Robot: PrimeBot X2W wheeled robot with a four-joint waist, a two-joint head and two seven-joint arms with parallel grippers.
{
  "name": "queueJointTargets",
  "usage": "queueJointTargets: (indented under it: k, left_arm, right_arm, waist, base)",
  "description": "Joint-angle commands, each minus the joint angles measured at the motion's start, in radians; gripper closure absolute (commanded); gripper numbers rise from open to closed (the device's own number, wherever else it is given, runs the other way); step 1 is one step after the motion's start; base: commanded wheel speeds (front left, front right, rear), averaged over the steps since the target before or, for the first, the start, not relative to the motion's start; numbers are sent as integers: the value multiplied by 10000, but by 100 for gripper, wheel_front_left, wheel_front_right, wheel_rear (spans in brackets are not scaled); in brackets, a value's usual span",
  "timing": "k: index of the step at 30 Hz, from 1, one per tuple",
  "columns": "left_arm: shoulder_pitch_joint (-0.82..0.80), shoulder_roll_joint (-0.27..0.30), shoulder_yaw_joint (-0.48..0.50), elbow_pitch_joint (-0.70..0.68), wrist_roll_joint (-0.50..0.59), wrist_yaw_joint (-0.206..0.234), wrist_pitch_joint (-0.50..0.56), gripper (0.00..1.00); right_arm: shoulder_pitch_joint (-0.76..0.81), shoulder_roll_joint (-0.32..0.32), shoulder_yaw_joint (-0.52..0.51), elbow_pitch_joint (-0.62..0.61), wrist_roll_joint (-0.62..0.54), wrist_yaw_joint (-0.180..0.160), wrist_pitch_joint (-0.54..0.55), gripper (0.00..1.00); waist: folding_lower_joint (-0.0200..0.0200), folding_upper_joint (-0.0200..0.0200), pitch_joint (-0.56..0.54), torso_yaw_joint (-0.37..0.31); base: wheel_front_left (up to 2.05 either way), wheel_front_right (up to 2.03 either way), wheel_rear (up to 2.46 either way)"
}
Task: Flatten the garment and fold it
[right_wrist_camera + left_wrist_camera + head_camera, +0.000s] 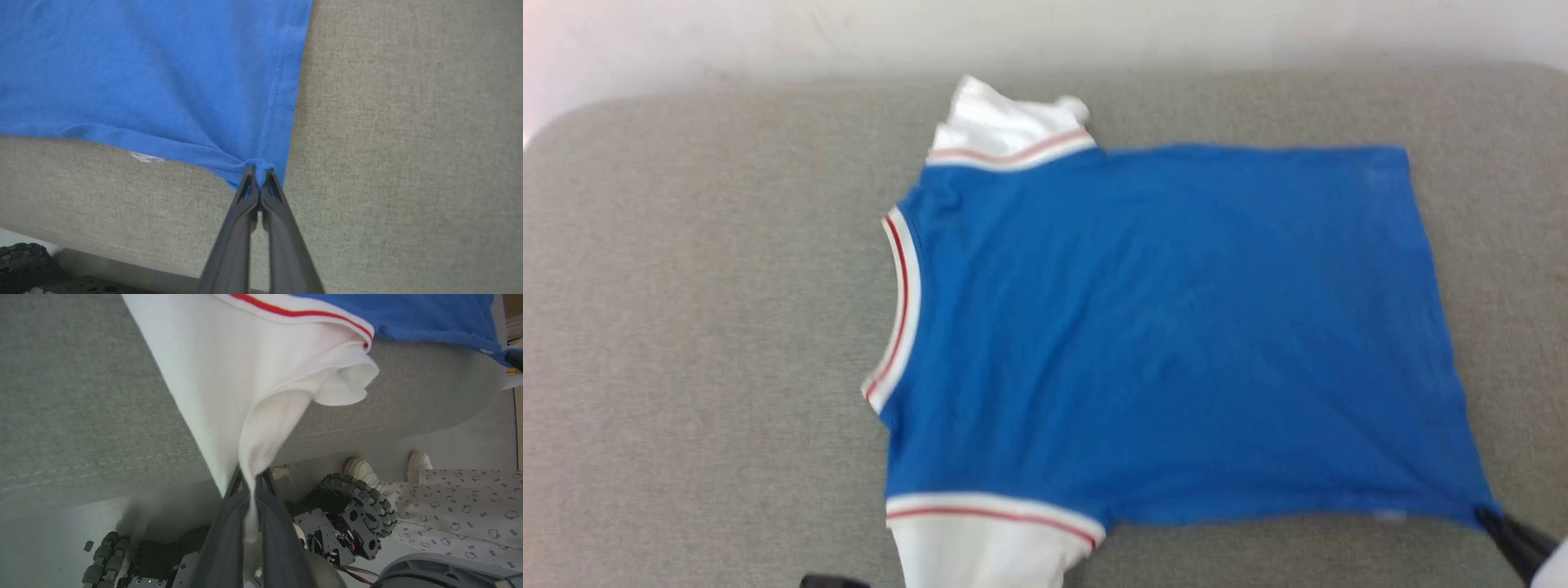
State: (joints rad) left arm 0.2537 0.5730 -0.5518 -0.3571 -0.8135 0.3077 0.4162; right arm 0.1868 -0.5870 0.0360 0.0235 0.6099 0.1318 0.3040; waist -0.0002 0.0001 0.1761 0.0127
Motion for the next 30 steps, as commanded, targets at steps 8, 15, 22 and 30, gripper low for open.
queueJointTargets:
  k: [8, 15, 22, 30]
  left_arm:
    - [360, 388, 645, -946, -196, 143, -354, 100]
    - [-1343, 407, 1104, -1086, 1050, -138, -1410, 100]
    - [-4074, 302, 919, -466, 2190, -724, -1391, 100]
    - [-6562, -310, 837, 1074, 2470, -1185, -1242, 100]
  right_arm:
    - [1104, 324, -895, -767, 167, -11, 747, 100]
    - [295, 533, -1371, -1660, -305, -11, 457, 100]
    - [-1706, 30, -1120, -2040, -712, -11, 25, 100]
    - [-4314, -437, -45, -928, -930, -11, -202, 100]
  waist:
    - [2, -1, -395, 267]
    - [2, -1, 21, 38]
    - [2, -1, 1015, -361]
    - [2, -1, 2298, -627]
  base:
    - [0, 0, 0]
    - [0, 0, 0]
    - [0, 0, 0]
    - [0, 0, 0]
